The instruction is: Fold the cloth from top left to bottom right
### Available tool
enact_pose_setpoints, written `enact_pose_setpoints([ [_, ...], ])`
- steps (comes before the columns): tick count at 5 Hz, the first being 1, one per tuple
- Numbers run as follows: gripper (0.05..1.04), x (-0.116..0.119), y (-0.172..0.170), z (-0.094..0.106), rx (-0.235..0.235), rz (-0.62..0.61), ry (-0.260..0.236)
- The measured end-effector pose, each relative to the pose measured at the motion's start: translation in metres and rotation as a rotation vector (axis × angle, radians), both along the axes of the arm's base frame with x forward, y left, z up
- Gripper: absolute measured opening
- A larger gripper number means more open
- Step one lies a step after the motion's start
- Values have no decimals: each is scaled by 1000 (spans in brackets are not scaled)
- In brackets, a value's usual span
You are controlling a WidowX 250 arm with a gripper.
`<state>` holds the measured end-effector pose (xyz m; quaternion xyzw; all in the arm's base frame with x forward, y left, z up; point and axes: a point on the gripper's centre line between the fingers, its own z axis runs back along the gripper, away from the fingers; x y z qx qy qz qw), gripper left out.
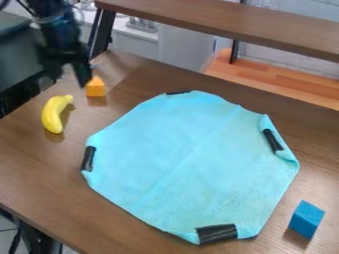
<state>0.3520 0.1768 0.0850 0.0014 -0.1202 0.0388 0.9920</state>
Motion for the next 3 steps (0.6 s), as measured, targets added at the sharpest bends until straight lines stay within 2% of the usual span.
enact_pose_setpoints([
  [1,1001,30,-10,-2,10,-248,92],
  [2,1001,53,-33,-7,75,-491,95],
  [3,1001,74,-62,-30,19,-757,23],
])
